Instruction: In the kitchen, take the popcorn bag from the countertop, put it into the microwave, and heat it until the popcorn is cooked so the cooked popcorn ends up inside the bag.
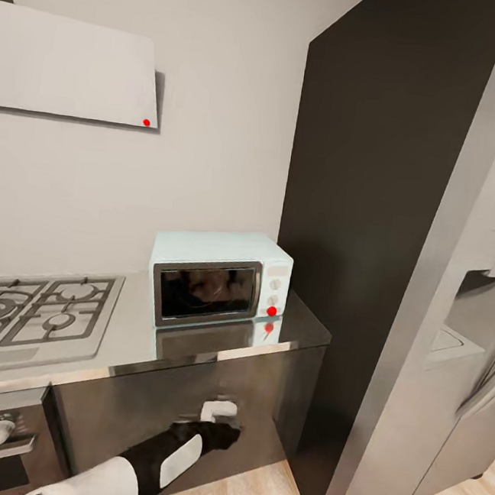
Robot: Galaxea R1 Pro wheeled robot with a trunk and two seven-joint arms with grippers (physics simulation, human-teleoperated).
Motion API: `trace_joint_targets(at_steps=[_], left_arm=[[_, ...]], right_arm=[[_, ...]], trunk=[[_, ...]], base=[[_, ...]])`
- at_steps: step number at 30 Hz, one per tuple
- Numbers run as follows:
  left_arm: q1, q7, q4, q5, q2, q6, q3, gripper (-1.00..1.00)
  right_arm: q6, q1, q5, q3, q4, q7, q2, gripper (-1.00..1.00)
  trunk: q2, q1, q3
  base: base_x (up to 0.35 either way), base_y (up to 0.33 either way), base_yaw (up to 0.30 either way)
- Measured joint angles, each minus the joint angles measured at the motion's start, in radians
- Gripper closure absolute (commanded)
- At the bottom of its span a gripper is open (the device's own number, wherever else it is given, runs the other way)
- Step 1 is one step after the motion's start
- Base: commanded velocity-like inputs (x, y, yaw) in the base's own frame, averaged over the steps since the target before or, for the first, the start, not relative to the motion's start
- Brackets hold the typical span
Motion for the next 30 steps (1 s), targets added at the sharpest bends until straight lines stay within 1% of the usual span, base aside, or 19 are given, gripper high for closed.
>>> trace_joint_targets(at_steps=[3, 4, 5, 6, 7, 8, 9, 10, 11, 14, 15, 16, 17, 19, 20, 22, 25, 27, 30], left_arm=[[0.001, -0.069, 0.097, 0.006, 0.000, -0.047, -0.001, -1.00], [0.004, -0.100, 0.152, 0.007, 0.000, -0.069, -0.001, -1.00], [0.005, -0.108, 0.172, 0.009, 0.000, -0.076, -0.002, -1.00], [0.015, -0.122, 0.222, 0.010, 0.000, -0.091, -0.001, -1.00], [0.027, -0.127, 0.256, 0.010, 0.000, -0.098, -0.001, -1.00], [0.060, -0.133, 0.300, 0.010, 0.000, -0.109, 0.002, -1.00], [0.088, -0.135, 0.316, 0.011, 0.000, -0.115, 0.003, -1.00], [0.102, -0.136, 0.322, 0.011, 0.000, -0.119, 0.004, -1.00], [0.146, -0.136, 0.333, 0.018, 0.000, -0.138, 0.007, -1.00], [0.242, -0.137, 0.364, 0.045, 0.001, -0.163, 0.010, -1.00], [0.270, -0.137, 0.369, 0.055, 0.000, -0.165, 0.011, -1.00], [0.284, -0.137, 0.371, 0.061, 0.000, -0.167, 0.011, -1.00], [0.322, -0.137, 0.375, 0.077, 0.005, -0.170, 0.012, -1.00], [0.374, -0.137, 0.377, 0.099, 0.022, -0.172, 0.012, -1.00], [0.404, -0.137, 0.376, 0.116, 0.042, -0.181, 0.013, -1.00], [0.431, -0.138, 0.378, 0.149, 0.071, -0.211, 0.013, -1.00], [0.448, -0.138, 0.377, 0.194, 0.092, -0.243, 0.011, -1.00], [0.451, -0.138, 0.377, 0.203, 0.096, -0.250, 0.011, -1.00], [0.452, -0.138, 0.377, 0.205, 0.096, -0.253, 0.010, -1.00]], right_arm=[[-0.001, 0.000, 0.001, 0.000, 0.000, 0.000, 0.000, -1.00], [-0.001, 0.000, 0.001, 0.000, 0.000, 0.000, 0.000, -1.00], [-0.002, 0.000, 0.001, 0.000, 0.000, 0.000, 0.000, -1.00], [-0.009, 0.000, 0.002, 0.000, 0.000, 0.000, 0.001, -1.00], [-0.013, 0.000, 0.002, 0.000, 0.000, 0.000, 0.002, -1.00], [-0.019, 0.000, 0.002, 0.000, -0.001, 0.000, 0.002, -1.00], [-0.021, 0.000, 0.002, 0.000, -0.001, 0.000, 0.002, -1.00], [-0.022, 0.000, 0.001, 0.000, -0.001, 0.000, 0.002, -1.00], [-0.023, 0.000, 0.001, 0.000, -0.001, 0.000, 0.002, -1.00], [-0.023, 0.000, 0.000, 0.000, -0.001, -0.001, 0.005, -1.00], [-0.024, 0.000, 0.000, 0.000, -0.001, -0.001, 0.005, -1.00], [-0.024, 0.000, 0.000, 0.000, -0.001, -0.001, 0.006, -1.00], [-0.024, 0.000, 0.000, 0.000, -0.001, -0.001, 0.005, -1.00], [-0.024, 0.000, -0.001, 0.000, -0.001, -0.001, 0.004, -1.00], [-0.024, 0.000, -0.001, 0.000, -0.001, -0.001, 0.004, -1.00], [-0.025, 0.000, 0.000, 0.000, -0.001, -0.001, 0.007, -1.00], [-0.024, 0.000, 0.000, 0.000, -0.001, -0.001, 0.008, -1.00], [-0.020, 0.000, 0.001, 0.001, -0.001, -0.001, 0.009, -1.00], [-0.017, 0.000, 0.002, 0.001, 0.000, -0.001, 0.010, -1.00]], trunk=[[0.000, 0.000, 0.000], [0.000, 0.000, 0.000], [0.000, 0.000, 0.000], [0.000, 0.000, 0.000], [0.000, 0.000, 0.000], [0.000, 0.000, 0.000], [0.000, 0.000, 0.000], [0.000, 0.000, 0.000], [0.000, 0.000, 0.000], [0.000, 0.000, 0.000], [0.000, 0.000, 0.000], [0.000, 0.000, 0.000], [0.000, 0.000, 0.000], [0.000, 0.000, 0.000], [0.000, 0.000, 0.000], [0.000, 0.000, 0.000], [0.000, 0.000, 0.000], [0.000, 0.000, 0.000], [0.000, 0.000, 0.000]], base=[[0.000, 0.000, 0.000], [0.000, 0.000, 0.000], [0.000, 0.000, 0.000], [0.000, 0.000, 0.000], [0.000, 0.000, 0.000], [0.000, 0.000, 0.000], [0.000, 0.000, 0.000], [0.000, 0.000, 0.000], [0.000, 0.000, 0.000], [0.000, 0.000, 0.000], [0.000, 0.000, 0.000], [0.000, 0.000, 0.000], [0.000, 0.000, 0.000], [0.000, 0.000, 0.000], [0.000, 0.000, 0.000], [0.000, 0.000, 0.000], [0.000, 0.000, 0.000], [0.000, 0.000, 0.014], [0.000, 0.000, 0.154]])
